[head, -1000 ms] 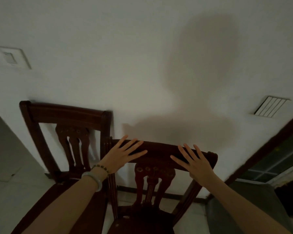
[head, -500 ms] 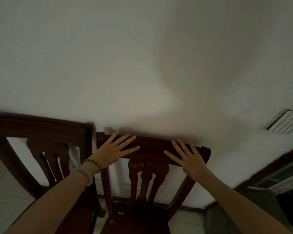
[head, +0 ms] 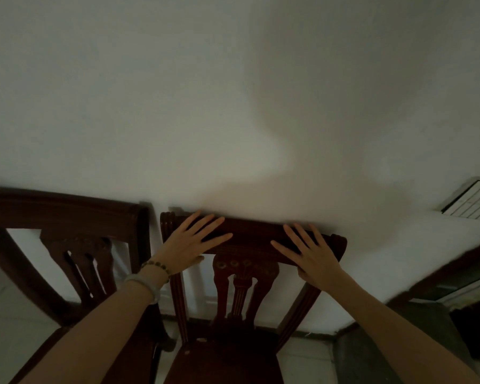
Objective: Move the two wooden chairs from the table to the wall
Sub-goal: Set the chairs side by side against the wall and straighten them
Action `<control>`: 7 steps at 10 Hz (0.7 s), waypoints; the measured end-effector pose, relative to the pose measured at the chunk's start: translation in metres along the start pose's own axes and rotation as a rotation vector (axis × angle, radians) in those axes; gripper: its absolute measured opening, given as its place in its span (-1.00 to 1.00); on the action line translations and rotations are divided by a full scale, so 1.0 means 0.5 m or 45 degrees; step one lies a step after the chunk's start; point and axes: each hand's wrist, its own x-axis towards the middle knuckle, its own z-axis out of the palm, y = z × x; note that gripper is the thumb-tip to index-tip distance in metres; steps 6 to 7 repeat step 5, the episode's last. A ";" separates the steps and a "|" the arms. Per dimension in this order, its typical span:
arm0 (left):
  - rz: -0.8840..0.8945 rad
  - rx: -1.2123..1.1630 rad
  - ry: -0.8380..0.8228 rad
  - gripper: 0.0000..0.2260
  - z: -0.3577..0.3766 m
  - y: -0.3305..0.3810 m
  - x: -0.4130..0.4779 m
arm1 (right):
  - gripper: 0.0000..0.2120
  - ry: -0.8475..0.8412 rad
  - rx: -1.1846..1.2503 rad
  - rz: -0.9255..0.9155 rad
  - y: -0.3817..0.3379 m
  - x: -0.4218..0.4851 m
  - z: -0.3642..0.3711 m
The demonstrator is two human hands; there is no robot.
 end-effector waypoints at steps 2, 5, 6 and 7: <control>-0.316 -0.511 0.151 -0.22 -0.060 0.019 -0.013 | -0.35 0.241 1.286 0.661 -0.023 0.008 -0.072; -1.109 -1.390 0.622 -0.20 -0.289 0.082 -0.204 | -0.12 0.524 1.955 0.623 -0.160 0.058 -0.356; -1.109 -1.390 0.622 -0.20 -0.289 0.082 -0.204 | -0.12 0.524 1.955 0.623 -0.160 0.058 -0.356; -1.109 -1.390 0.622 -0.20 -0.289 0.082 -0.204 | -0.12 0.524 1.955 0.623 -0.160 0.058 -0.356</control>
